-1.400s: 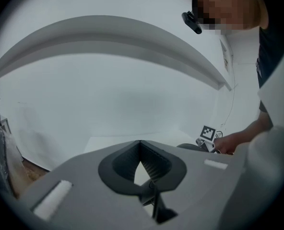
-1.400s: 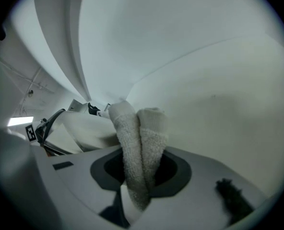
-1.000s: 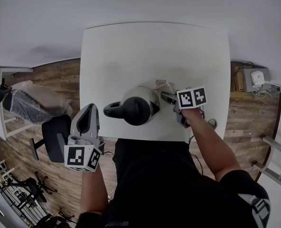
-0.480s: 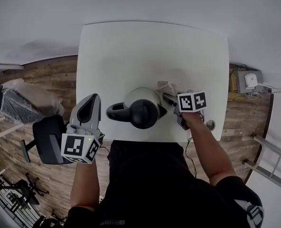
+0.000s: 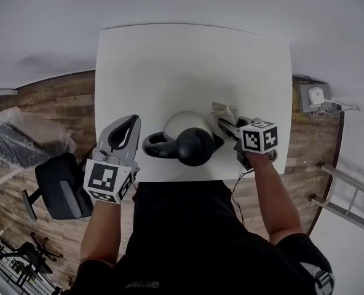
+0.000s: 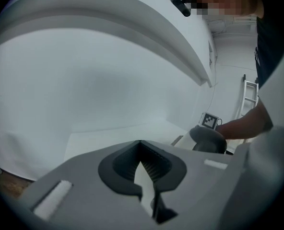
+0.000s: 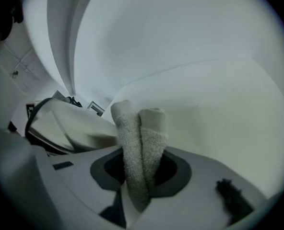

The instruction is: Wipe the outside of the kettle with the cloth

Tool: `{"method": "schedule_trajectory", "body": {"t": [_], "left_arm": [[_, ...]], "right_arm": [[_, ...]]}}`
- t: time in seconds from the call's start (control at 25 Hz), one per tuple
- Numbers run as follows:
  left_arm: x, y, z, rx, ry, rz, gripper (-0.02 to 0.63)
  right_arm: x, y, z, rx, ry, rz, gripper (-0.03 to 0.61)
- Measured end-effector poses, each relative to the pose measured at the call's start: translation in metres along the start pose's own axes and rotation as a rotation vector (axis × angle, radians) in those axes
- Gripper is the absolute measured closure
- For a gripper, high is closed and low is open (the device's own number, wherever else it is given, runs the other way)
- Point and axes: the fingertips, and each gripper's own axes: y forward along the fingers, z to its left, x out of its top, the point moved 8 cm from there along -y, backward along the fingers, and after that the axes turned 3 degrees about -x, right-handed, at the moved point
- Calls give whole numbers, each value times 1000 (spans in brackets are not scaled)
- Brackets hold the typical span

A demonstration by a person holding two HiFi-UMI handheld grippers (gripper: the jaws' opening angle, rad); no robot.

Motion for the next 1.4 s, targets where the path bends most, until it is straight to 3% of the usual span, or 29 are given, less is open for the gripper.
{"method": "schedule_trajectory", "body": {"t": [0.2,0.52,0.64,0.76,0.92,1.4], "left_arm": [[7,15,-3,-147,49,-3,607],[15,23,4,-196,87,-15,607],[16,21,-2,-220,196,-2,607],[15,20,-5,-247,247,0,607],[9,16,-1,-244,235,-8,607],[-8,0,6,-233,150,-19,607]], "right_arm": [[15,-51,19,-8,-61,-106,480],[59,-106,80,2,-362,-162,480],[75,-110,106,12,-503,-125,480],[86,-107,124,19,-625,-67,480],[99,-93,134,22,-731,15,480],[116,-35,140,66,-875,258,480]]}}
